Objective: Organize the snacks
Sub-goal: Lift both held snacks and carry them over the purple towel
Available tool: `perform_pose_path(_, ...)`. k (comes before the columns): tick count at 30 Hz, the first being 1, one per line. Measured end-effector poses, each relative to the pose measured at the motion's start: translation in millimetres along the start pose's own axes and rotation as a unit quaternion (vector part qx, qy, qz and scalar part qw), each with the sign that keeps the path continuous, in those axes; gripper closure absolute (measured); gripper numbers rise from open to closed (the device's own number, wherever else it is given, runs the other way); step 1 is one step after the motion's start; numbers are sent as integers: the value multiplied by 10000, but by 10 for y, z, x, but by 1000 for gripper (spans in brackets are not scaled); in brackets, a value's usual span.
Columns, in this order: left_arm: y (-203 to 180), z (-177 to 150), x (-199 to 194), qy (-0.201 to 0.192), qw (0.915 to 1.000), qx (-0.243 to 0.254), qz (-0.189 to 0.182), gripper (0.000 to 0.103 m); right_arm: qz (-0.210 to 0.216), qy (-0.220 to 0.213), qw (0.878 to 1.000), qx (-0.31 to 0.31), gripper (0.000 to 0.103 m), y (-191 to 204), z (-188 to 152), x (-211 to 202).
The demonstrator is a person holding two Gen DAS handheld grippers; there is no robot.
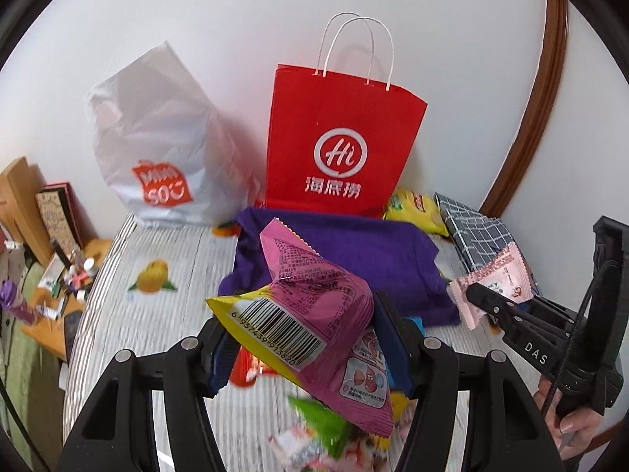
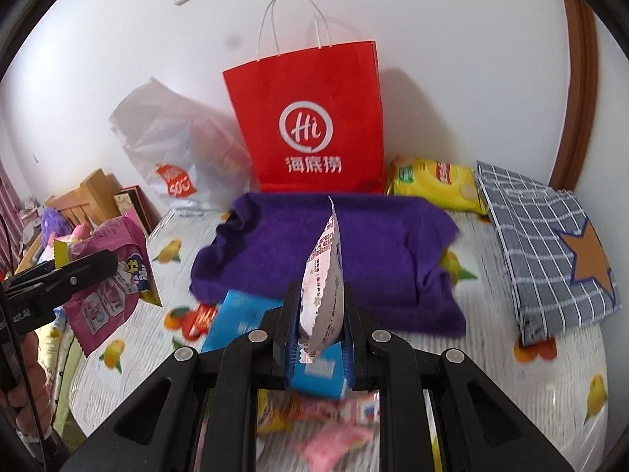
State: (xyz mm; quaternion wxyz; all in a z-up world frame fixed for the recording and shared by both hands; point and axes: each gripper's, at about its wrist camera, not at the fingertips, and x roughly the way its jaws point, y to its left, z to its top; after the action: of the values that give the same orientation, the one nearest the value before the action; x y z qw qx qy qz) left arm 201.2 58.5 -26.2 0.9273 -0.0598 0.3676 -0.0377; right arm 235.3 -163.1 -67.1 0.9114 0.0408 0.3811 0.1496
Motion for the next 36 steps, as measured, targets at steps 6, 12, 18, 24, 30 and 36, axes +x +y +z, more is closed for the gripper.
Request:
perform_pose_path(6,-62,343,294,-32,9999,94,60,42,58,-33,10000,30,84,-71,377,269)
perform_pose_path(12,-52,622,624,-35,9999,133,96,42,63,-120,9999,76,84,-134,686,517)
perform_pose_path(18,-40,829,1002,94,9996,215,141,42,67,-19,9997,229,84,-230,788,864)
perform_pose_path(24,-54,1005,1336,121,9996,222,136,42,-70,-37,9997,213,84,-359,927,1077)
perform_pose_path(30,19,910,1820,521,9986,56,61,42,-72,197,9994,279,85,-547,949,1370)
perform_pose_path(36,153,854,2020,849,9962,-86,196,42,-100,488,9982,347,85,-769,867,1624)
